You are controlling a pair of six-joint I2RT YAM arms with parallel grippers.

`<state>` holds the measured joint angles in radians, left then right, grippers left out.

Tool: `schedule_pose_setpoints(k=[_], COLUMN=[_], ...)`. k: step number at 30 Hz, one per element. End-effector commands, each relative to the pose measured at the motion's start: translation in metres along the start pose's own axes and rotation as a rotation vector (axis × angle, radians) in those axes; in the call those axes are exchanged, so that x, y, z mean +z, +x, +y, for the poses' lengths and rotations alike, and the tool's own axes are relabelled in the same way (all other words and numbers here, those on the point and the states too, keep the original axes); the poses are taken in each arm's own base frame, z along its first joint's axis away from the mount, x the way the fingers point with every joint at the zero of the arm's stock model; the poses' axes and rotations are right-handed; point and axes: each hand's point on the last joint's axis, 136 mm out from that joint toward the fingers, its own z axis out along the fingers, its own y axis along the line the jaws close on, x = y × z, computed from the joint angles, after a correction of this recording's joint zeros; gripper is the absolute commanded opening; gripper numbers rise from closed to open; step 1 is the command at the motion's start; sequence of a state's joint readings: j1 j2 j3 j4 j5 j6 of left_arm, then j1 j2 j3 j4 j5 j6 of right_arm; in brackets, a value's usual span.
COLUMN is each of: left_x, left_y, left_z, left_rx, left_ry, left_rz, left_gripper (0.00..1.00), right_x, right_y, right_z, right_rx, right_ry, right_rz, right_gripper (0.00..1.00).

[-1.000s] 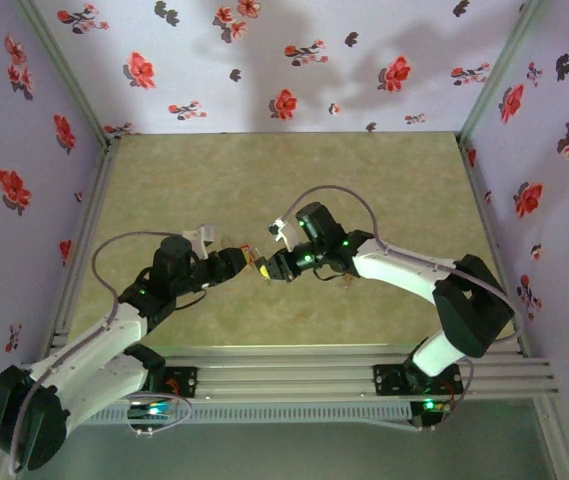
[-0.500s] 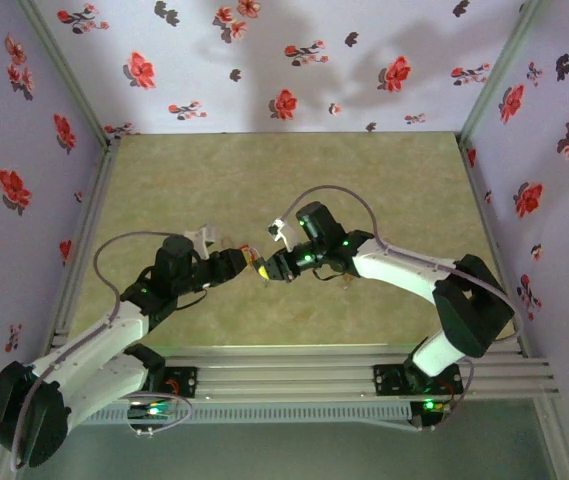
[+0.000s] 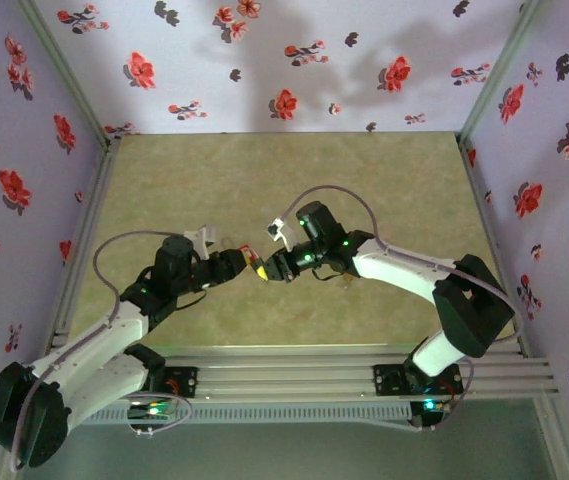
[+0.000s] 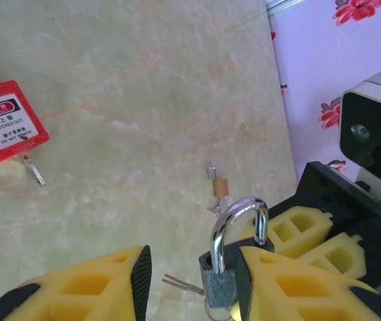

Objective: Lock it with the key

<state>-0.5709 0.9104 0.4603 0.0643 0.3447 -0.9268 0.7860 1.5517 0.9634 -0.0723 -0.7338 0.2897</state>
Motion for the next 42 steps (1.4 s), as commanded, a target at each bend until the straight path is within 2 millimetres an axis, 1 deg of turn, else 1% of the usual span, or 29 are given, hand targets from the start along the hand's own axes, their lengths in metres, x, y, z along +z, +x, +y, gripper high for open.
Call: schedule_pose_setpoints(k=[1,6,12,15,17,21,26,28,30,33,35,42], left_x=[-0.002,-0.004,-0.016,-0.019,-0.018,-0.018,-0.019,-0.02,-0.023,-0.028,-0.029,-0.031], left_y=[-0.004,-0.005,-0.013,-0.015,-0.015,-0.017,-0.018,-0.02,-0.02,-0.013,-0.009,-0.004], left_z=[-0.005,-0.007,-0.014,-0.017,-0.021,-0.031,-0.03,-0.035,-0.045,-0.054,-0.054,-0.053], left_rx=[0.036,0.042,0.062,0.056,0.039,-0.003,-0.049,-0.083,-0.098,-0.099,-0.107,-0.112], left_ry=[0.009,0.012,0.029,0.05,0.077,0.153,0.195,0.239,0.297,0.338,0.343,0.35], left_rz=[-0.001,-0.005,-0.04,-0.046,-0.029,0.024,0.091,0.105,0.126,0.171,0.187,0.203], left_gripper=[0.4,0.4,0.41,0.42,0.44,0.51,0.55,0.55,0.55,0.56,0.55,0.55], right_x=[-0.006,-0.006,-0.006,-0.006,-0.006,-0.006,-0.007,-0.006,-0.006,-0.008,-0.01,-0.01], right_y=[-0.005,-0.005,-0.003,-0.003,-0.002,-0.001,0.002,0.003,0.005,0.007,0.009,0.008], right_z=[0.022,0.021,0.022,0.024,0.024,0.026,0.035,0.038,0.044,0.052,0.059,0.06], right_rx=[-0.043,-0.042,-0.043,-0.044,-0.046,-0.048,-0.056,-0.057,-0.06,-0.063,-0.06,-0.057], right_ry=[-0.074,-0.074,-0.081,-0.092,-0.094,-0.105,-0.15,-0.168,-0.204,-0.255,-0.307,-0.311], right_rz=[-0.025,-0.024,-0.016,-0.012,-0.009,-0.003,0.007,0.016,0.024,0.033,0.045,0.041], right_gripper=[0.0,0.0,0.0,0.0,0.0,0.0,0.0,0.0,0.0,0.0,0.0,0.0])
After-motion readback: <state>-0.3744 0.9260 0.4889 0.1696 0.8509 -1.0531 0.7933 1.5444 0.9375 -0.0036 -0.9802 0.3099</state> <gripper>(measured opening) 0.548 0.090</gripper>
